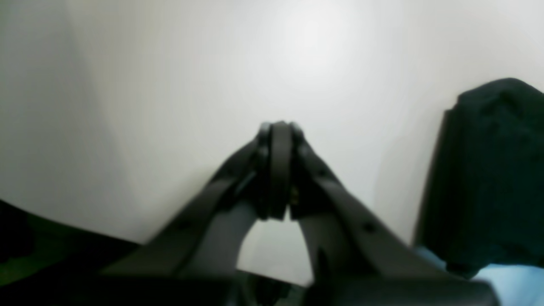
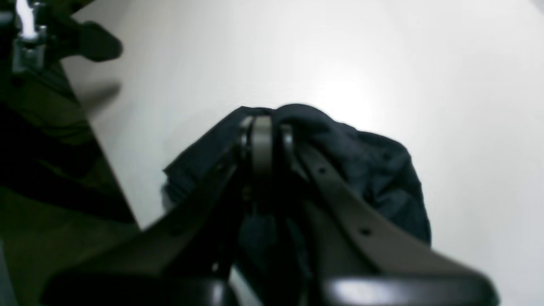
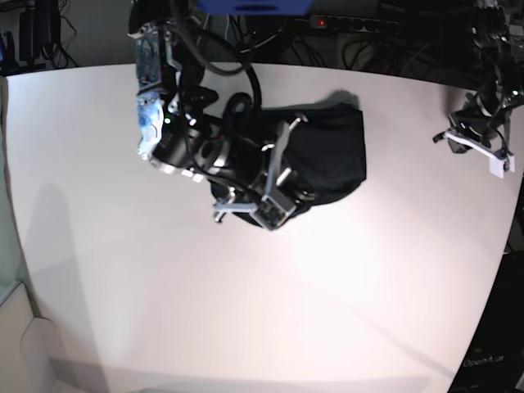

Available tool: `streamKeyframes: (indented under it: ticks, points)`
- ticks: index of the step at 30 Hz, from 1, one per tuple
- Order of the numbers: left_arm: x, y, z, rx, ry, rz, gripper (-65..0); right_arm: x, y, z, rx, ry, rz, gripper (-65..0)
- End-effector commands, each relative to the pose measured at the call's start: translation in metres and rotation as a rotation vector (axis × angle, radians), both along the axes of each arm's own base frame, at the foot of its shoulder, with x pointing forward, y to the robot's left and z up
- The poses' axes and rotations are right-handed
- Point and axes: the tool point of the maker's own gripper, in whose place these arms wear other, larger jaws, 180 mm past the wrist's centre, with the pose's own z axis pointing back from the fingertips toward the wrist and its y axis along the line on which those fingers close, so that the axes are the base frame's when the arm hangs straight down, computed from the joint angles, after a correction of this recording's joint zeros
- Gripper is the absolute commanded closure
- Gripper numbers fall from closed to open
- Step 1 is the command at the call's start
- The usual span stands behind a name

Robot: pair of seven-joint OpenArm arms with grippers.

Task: Fold the T-shirt properly
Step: 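Fold the held strip end with the right gripper over toward the left gripper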

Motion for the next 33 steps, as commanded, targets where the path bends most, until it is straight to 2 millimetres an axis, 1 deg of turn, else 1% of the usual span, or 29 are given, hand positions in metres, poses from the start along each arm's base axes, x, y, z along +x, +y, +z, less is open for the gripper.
streamKeyframes:
  ticks: [1, 4, 6, 8, 10, 12, 13, 15, 18, 22, 24, 27, 29, 32, 33]
  points:
    - [0.008, 0.004, 0.012, 0.02, -0.042, -0.007, 0.0, 0.001, 0.014, 0.023, 0.075, -0.055, 0.029, 0.0]
    - [0.008, 0.002, 0.012, 0.016, -0.045, -0.008, 0.0, -0.004, 0.027, 0.029, 0.104, -0.075, 0.068, 0.0]
    - [0.008, 0.002, 0.011, 0.011, -0.043, -0.005, 0.0, -0.001, 0.029, 0.033, 0.108, -0.091, 0.073, 0.0]
    - [0.01, 0.0, 0.012, 0.006, -0.05, -0.004, 0.0, 0.0, 0.029, 0.033, 0.108, -0.089, 0.074, 0.0]
    - [0.02, -0.013, 0.012, -0.019, -0.068, -0.02, 0.0, 0.003, 0.03, 0.034, 0.105, -0.094, 0.076, 0.0]
    - [0.027, -0.026, 0.011, -0.032, -0.075, -0.045, 0.0, 0.003, 0.031, 0.028, 0.101, -0.077, 0.078, 0.0]
    - [0.031, -0.036, 0.01, -0.047, -0.077, -0.063, 0.0, 0.003, 0.031, 0.026, 0.1, -0.071, 0.079, 0.0]
    - [0.033, -0.052, 0.0, -0.084, -0.06, -0.08, 0.0, 0.003, 0.031, 0.024, 0.099, -0.065, 0.078, 0.0]
    - [0.034, -0.065, -0.016, -0.124, -0.028, -0.073, 0.0, 0.003, 0.031, 0.024, 0.1, -0.066, 0.077, 0.0]
    - [0.025, -0.061, -0.027, -0.13, 0.006, -0.057, 0.0, 0.004, 0.031, 0.027, 0.101, -0.074, 0.077, 0.0]
    - [0.012, -0.059, -0.037, -0.127, 0.043, -0.053, 0.0, 0.004, 0.031, 0.027, 0.101, -0.075, 0.077, 0.0]
    - [0.001, -0.047, -0.041, -0.118, 0.06, -0.019, 0.0, 0.005, 0.031, 0.028, 0.101, -0.077, 0.077, 0.0]
    - [-0.005, -0.044, -0.047, -0.127, 0.078, 0.005, 0.0, 0.005, 0.031, 0.03, 0.112, -0.084, 0.076, 0.0]
    - [-0.012, -0.051, -0.065, -0.165, 0.118, 0.031, 0.0, 0.006, 0.033, 0.035, 0.136, -0.101, 0.077, 0.0]
    - [-0.01, -0.053, -0.068, -0.178, 0.121, 0.038, 0.0, 0.006, 0.033, 0.035, 0.136, -0.101, 0.077, 0.0]
